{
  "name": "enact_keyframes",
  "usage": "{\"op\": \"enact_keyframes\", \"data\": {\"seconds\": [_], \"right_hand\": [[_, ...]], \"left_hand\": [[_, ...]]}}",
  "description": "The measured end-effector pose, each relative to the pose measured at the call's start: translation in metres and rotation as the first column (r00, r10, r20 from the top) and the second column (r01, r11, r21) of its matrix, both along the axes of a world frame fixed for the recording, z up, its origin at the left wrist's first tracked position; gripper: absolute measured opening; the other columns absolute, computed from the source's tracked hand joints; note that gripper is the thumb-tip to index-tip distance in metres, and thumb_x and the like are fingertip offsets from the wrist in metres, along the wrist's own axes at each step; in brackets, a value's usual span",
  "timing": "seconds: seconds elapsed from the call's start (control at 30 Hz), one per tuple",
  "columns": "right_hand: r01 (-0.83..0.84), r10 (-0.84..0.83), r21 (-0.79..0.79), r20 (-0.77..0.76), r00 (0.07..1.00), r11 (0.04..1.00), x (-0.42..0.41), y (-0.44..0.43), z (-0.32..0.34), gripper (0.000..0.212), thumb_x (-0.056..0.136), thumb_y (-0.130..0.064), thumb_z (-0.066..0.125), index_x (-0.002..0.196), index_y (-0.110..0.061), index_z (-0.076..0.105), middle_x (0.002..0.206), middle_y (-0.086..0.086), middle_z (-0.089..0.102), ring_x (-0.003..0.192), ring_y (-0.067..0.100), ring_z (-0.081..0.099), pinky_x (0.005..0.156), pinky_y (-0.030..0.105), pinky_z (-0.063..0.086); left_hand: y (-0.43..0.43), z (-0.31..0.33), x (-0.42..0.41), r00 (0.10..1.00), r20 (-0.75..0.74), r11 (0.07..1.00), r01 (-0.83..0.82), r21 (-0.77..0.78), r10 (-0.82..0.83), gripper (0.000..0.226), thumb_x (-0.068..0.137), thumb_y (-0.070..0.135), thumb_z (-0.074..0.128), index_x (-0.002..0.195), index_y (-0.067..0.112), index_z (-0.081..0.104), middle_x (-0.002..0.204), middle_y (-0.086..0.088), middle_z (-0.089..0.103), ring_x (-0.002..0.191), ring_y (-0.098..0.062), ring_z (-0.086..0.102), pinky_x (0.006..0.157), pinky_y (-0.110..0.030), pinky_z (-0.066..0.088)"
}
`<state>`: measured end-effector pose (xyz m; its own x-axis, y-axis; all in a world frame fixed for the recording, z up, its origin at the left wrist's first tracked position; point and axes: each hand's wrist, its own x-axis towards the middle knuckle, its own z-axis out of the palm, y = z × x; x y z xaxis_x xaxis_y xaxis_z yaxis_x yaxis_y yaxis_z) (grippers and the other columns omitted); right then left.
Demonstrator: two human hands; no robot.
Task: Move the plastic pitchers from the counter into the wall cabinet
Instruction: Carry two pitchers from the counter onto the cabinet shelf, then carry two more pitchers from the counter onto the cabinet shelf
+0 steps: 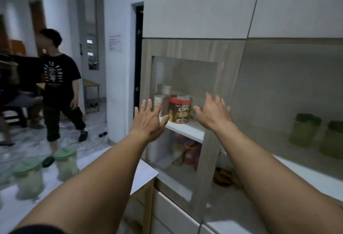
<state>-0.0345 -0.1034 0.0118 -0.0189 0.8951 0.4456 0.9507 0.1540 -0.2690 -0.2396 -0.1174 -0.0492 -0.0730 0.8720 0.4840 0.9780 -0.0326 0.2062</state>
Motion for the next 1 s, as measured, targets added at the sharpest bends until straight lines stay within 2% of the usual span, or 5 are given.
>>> {"op": "enact_keyframes", "data": {"seconds": [0.2,0.53,0.67,0.87,1.0], "right_hand": [[-0.197,0.197,-0.038,0.012,0.980,0.980,-0.099,0.017,-0.029,0.067,0.090,-0.051,0.054,0.144,-0.014,0.038,0.144,0.019,0.044,0.137,0.039,0.037,0.110,0.057,0.034],[-0.451,0.451,-0.068,-0.024,0.892,0.890,-0.253,0.032,-0.075,0.066,0.097,-0.045,0.049,0.151,-0.012,0.028,0.145,0.018,0.042,0.135,0.038,0.039,0.108,0.053,0.037],[-0.562,0.559,-0.112,-0.063,0.827,0.819,-0.320,0.035,-0.109,0.063,0.098,-0.042,0.048,0.150,-0.013,0.027,0.144,0.017,0.041,0.134,0.037,0.038,0.106,0.053,0.037],[-0.667,0.661,-0.152,-0.093,0.744,0.730,-0.410,0.062,-0.169,0.064,0.097,-0.042,0.050,0.150,-0.013,0.029,0.144,0.016,0.042,0.132,0.036,0.041,0.104,0.048,0.041],[-0.718,0.709,-0.225,-0.133,0.692,0.659,-0.463,0.089,-0.223,0.066,0.097,-0.041,0.050,0.152,-0.013,0.026,0.150,0.015,0.038,0.136,0.035,0.039,0.106,0.048,0.040]], "left_hand": [[-0.016,-0.028,-0.096,0.982,0.043,0.983,-0.182,-0.032,0.184,0.070,0.098,0.058,0.024,0.156,0.020,0.011,0.163,-0.016,0.008,0.150,-0.032,0.002,0.120,-0.053,0.008],[-0.047,-0.094,-0.220,0.905,0.136,0.914,-0.394,-0.095,0.404,0.068,0.097,0.056,0.030,0.155,0.023,0.014,0.162,-0.014,0.012,0.150,-0.031,0.006,0.119,-0.053,0.012],[-0.065,-0.121,-0.271,0.836,0.190,0.858,-0.497,-0.133,0.514,0.069,0.097,0.054,0.033,0.155,0.023,0.013,0.162,-0.012,0.012,0.149,-0.031,0.007,0.118,-0.051,0.014],[-0.072,-0.173,-0.333,0.710,0.360,0.786,-0.605,-0.129,0.605,0.067,0.096,0.049,0.042,0.151,0.017,0.023,0.154,-0.013,0.028,0.142,-0.031,0.025,0.114,-0.046,0.027],[-0.061,-0.216,-0.366,0.548,0.501,0.703,-0.685,-0.191,0.670,0.066,0.094,0.047,0.047,0.149,0.015,0.028,0.151,-0.012,0.033,0.138,-0.031,0.032,0.111,-0.045,0.032]]}}
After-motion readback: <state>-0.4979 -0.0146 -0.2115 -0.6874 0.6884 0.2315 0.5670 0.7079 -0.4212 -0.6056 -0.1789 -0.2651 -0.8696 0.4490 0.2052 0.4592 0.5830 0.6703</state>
